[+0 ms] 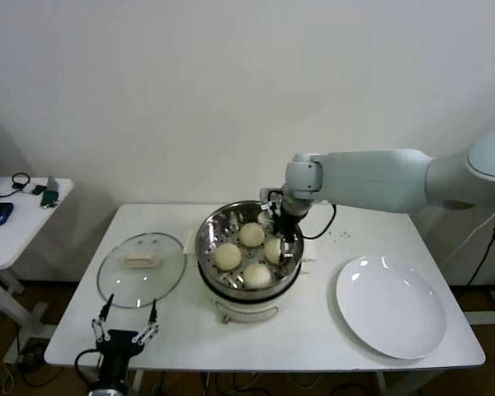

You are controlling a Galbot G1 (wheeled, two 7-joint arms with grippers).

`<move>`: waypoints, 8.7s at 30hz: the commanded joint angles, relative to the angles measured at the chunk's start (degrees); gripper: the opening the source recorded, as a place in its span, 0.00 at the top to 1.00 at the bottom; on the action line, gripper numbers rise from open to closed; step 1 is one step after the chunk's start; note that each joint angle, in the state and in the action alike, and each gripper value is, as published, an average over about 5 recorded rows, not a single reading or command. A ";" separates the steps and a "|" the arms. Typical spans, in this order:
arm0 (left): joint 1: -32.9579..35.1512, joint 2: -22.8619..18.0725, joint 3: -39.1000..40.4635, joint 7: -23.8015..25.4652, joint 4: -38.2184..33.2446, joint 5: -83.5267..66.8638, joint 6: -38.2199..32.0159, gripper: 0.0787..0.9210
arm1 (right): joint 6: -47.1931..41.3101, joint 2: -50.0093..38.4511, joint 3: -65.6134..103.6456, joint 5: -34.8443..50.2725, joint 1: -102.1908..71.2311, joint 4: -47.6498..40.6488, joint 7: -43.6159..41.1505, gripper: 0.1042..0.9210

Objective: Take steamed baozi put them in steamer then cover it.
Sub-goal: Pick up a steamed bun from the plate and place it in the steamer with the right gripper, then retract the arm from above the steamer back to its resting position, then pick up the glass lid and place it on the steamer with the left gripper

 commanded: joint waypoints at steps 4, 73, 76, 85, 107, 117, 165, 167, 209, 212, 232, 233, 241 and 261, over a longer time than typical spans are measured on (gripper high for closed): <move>-0.17 0.14 0.05 -0.10 0.15 -0.06 0.04 0.12 | 2.06 -3.39 2.36 2.74 2.79 -0.02 -2.73 0.12; -25.69 8.76 3.59 -0.90 24.59 73.27 11.75 0.12 | 22.21 -19.93 136.86 -19.13 -119.03 23.04 47.33 0.12; -28.84 8.83 3.57 -0.98 28.34 73.19 11.14 0.12 | 22.21 -19.39 137.78 -19.63 -120.62 24.26 46.91 0.12; -33.80 8.51 3.24 -1.81 38.03 76.58 8.69 0.12 | 22.76 -18.04 139.13 -21.36 -122.56 25.89 46.35 0.12; -43.00 8.22 2.91 -3.92 48.89 78.15 6.89 0.12 | 24.91 -15.58 139.51 -25.78 -123.38 25.42 44.14 0.12; -46.19 8.71 2.98 -4.87 52.02 77.81 7.35 0.12 | 24.48 -14.77 139.30 -25.03 -123.53 26.14 43.64 0.12; -33.10 16.38 3.60 -5.22 24.25 61.49 19.91 0.92 | 26.07 -12.96 138.45 -28.77 -121.81 23.63 41.70 0.12; -31.14 17.25 3.11 -5.12 21.13 60.42 21.85 0.92 | 26.07 -12.97 138.29 -28.82 -121.53 23.45 41.59 0.12; -52.87 16.57 42.37 26.20 3.28 67.06 50.09 0.92 | 27.06 -10.35 133.13 -33.24 -115.06 18.72 41.73 0.12; -54.35 14.63 43.74 25.71 5.42 67.44 50.63 0.92 | 27.25 -10.20 134.17 -33.28 -115.50 18.66 41.64 0.12; -53.39 4.88 47.95 23.66 13.02 71.69 50.19 0.92 | 27.95 -9.66 136.88 -33.66 -117.12 18.78 40.97 0.12; -53.30 4.80 47.96 23.62 13.30 72.05 50.02 0.92 | 27.98 -9.60 136.87 -33.70 -117.11 18.78 40.96 0.12; -53.34 4.57 48.12 21.77 15.70 71.60 49.42 0.92 | 28.23 -9.18 136.96 -33.99 -117.21 18.63 40.85 0.12; -53.15 4.53 47.87 20.22 18.83 72.23 49.39 0.92 | 28.70 -9.10 137.99 -34.21 -117.66 18.22 39.73 0.12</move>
